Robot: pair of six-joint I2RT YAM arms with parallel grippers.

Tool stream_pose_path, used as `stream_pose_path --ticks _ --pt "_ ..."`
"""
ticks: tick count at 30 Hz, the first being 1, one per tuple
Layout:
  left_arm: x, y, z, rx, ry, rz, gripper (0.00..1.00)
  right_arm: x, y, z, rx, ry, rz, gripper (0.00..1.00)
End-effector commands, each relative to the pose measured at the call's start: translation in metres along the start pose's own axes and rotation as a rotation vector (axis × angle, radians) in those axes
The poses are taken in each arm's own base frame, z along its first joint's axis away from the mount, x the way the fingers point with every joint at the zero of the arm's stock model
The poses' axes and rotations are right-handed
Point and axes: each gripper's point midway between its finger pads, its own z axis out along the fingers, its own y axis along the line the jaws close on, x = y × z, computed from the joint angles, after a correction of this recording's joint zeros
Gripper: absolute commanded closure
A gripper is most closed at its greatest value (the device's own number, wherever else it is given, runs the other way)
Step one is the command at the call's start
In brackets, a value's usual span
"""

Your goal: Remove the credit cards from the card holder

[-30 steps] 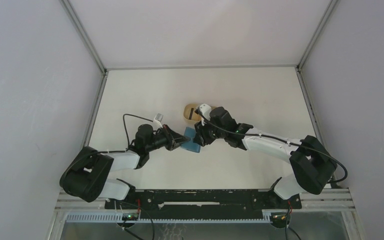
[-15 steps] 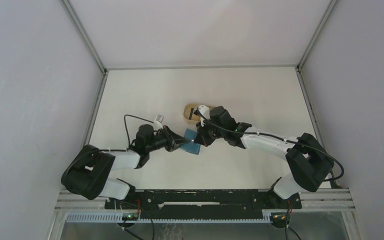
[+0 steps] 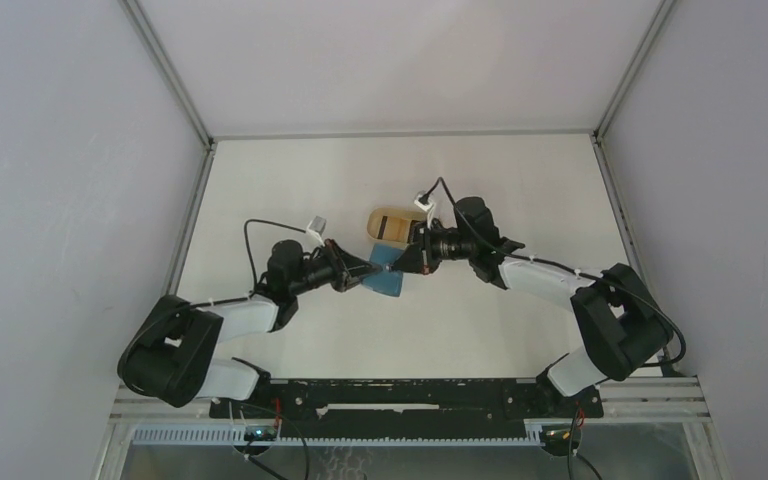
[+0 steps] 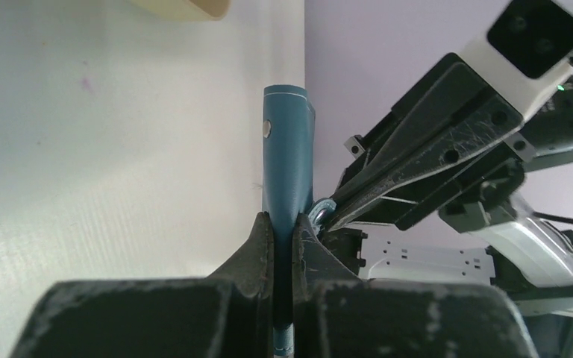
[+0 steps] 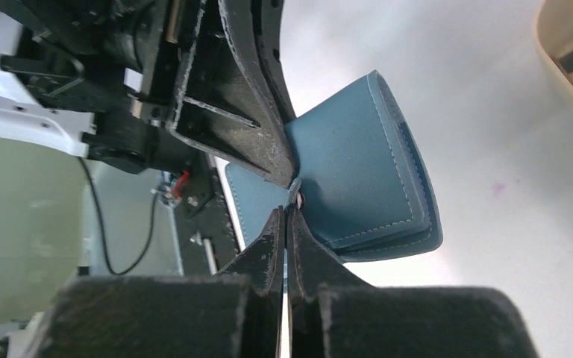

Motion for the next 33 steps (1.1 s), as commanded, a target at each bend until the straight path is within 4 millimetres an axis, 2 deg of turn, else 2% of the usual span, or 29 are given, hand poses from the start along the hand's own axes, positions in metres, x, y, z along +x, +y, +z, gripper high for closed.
stream_pose_path --ticks 1,9,11,13,15,18,19,20,23,27,33 --pt "-0.038 0.028 0.0 -0.139 -0.149 -0.019 1.0 -0.034 0.109 -0.038 -0.46 -0.057 -0.074 1.0" --pt "-0.045 0.06 -0.008 -0.243 -0.177 -0.063 1.0 -0.055 0.144 -0.077 -0.633 -0.126 -0.083 1.0" --pt "-0.045 0.061 -0.009 -0.235 -0.18 -0.068 1.0 -0.059 0.146 -0.081 -0.644 -0.138 -0.066 1.0" --pt "-0.046 0.054 -0.01 -0.202 -0.188 -0.061 1.0 -0.059 0.134 -0.076 -0.592 -0.129 -0.03 1.0" --pt "-0.049 0.045 -0.012 -0.175 -0.199 -0.045 1.0 -0.059 0.105 -0.065 -0.464 -0.155 -0.037 0.96" --pt "-0.055 0.028 -0.017 -0.131 -0.223 -0.017 1.0 -0.056 0.07 -0.056 -0.207 -0.181 -0.056 0.46" --pt "-0.057 0.023 -0.019 -0.119 -0.231 -0.007 1.0 -0.056 0.062 -0.055 -0.127 -0.189 -0.081 0.34" --pt "-0.059 0.017 -0.021 -0.106 -0.238 0.004 1.0 -0.056 0.059 -0.054 -0.065 -0.194 -0.104 0.27" --pt "-0.063 0.001 -0.023 -0.078 -0.245 0.042 1.0 -0.052 0.049 -0.039 0.083 -0.16 -0.141 0.21" --pt "-0.067 -0.024 -0.028 -0.029 -0.257 0.084 1.0 -0.039 0.031 -0.01 0.236 -0.084 -0.142 0.19" --pt "-0.067 -0.046 -0.036 0.005 -0.267 0.124 1.0 -0.046 0.014 0.014 0.323 -0.075 -0.096 0.19"
